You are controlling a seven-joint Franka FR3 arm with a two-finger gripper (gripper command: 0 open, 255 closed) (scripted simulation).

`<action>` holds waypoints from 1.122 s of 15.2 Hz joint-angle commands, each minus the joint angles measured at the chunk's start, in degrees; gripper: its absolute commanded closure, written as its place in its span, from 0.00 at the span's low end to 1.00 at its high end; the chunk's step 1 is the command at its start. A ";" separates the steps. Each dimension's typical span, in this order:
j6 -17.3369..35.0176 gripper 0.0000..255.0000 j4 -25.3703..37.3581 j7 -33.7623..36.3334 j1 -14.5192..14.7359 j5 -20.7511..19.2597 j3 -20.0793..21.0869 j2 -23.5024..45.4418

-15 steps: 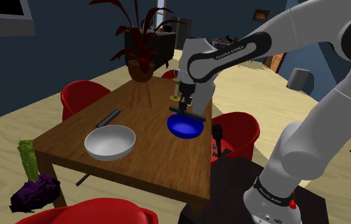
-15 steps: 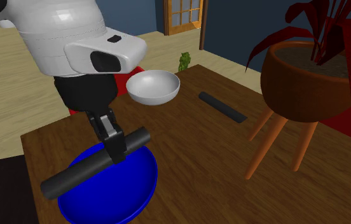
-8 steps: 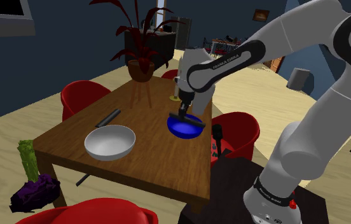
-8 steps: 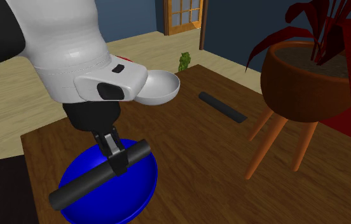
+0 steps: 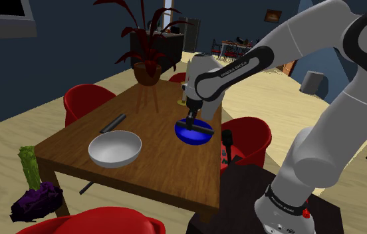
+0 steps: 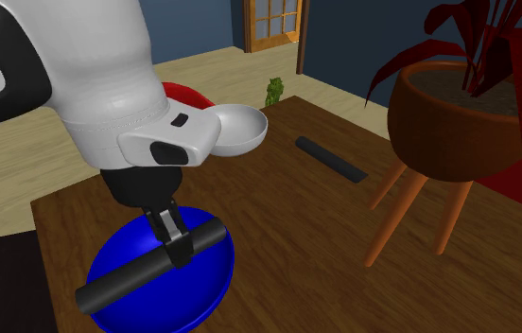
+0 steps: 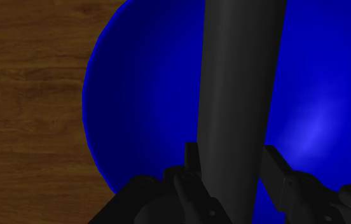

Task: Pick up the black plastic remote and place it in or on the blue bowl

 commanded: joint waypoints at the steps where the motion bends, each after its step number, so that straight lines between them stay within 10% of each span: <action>1: 0.01 1.00 -0.04 0.00 0.01 0.01 0.00 0.02; 2: 0.01 1.00 -0.04 0.00 0.01 0.01 0.00 0.02; 3: 0.00 0.00 -0.05 0.00 0.00 0.01 0.00 0.01; 17: -7.89 0.00 3.29 -0.23 0.34 0.52 0.38 -4.52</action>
